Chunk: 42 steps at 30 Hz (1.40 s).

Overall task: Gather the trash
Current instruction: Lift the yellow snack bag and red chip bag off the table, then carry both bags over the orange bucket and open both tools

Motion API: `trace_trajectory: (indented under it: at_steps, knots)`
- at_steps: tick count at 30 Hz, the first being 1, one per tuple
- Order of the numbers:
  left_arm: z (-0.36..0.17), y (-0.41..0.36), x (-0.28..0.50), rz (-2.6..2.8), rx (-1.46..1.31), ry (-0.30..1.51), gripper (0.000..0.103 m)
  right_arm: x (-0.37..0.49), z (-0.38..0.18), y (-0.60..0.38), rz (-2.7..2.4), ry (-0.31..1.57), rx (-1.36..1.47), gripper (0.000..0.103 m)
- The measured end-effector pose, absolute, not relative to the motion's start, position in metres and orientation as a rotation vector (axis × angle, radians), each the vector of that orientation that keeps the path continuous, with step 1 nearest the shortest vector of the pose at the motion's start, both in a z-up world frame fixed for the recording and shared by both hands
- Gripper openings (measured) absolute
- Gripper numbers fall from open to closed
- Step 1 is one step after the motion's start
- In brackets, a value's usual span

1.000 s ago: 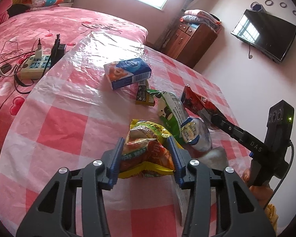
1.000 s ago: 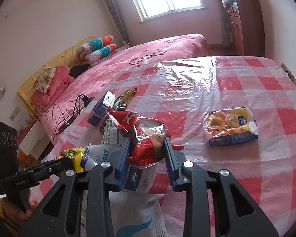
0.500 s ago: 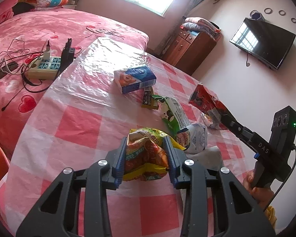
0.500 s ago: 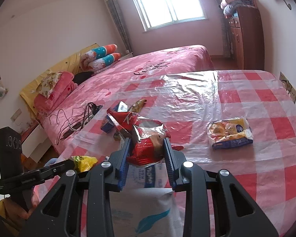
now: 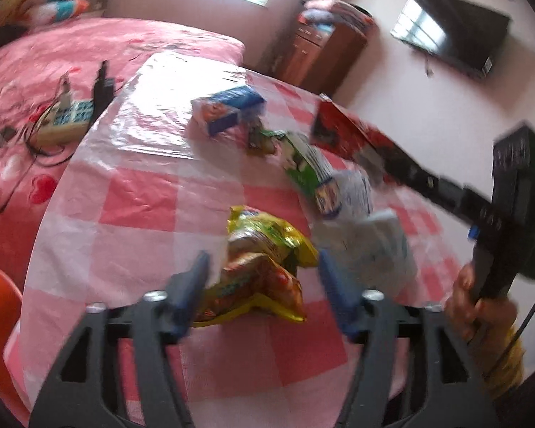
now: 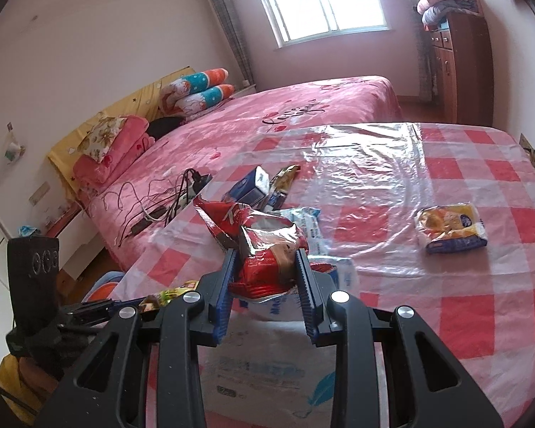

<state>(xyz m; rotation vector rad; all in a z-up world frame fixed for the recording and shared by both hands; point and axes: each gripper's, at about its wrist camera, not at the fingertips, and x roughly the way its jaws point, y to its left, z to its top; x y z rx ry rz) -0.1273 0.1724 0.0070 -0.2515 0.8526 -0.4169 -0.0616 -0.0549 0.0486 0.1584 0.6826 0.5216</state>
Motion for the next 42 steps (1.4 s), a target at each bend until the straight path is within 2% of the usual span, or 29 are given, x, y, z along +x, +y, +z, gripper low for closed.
trace_trajectory:
  at_steps: [6, 10, 16, 28, 36, 42]
  knots:
    - [-0.001, 0.162, -0.125, -0.429, -0.16, 0.853, 0.067, -0.065, 0.049, -0.049, 0.525, 0.692, 0.151, 0.034]
    - [-0.001, 0.155, -0.125, -0.398, -0.105, 0.851, 0.048, -0.071, 0.049, -0.042, 0.523, 0.696, 0.131, 0.034]
    - [0.001, 0.163, -0.13, -0.357, -0.154, 0.833, 0.038, -0.081, 0.049, -0.028, 0.538, 0.705, 0.108, 0.034]
    - [0.015, 0.234, -0.165, -0.249, -0.303, 0.755, 0.036, -0.096, 0.05, 0.028, 0.683, 0.772, 0.103, 0.034]
    - [0.018, 0.324, -0.209, -0.048, -0.402, 0.709, 0.036, -0.114, 0.052, 0.107, 0.865, 0.825, 0.053, 0.034]
    - [-0.001, 0.385, -0.235, 0.101, -0.515, 0.71, 0.036, -0.125, 0.051, 0.175, 0.996, 0.863, 0.003, 0.034]
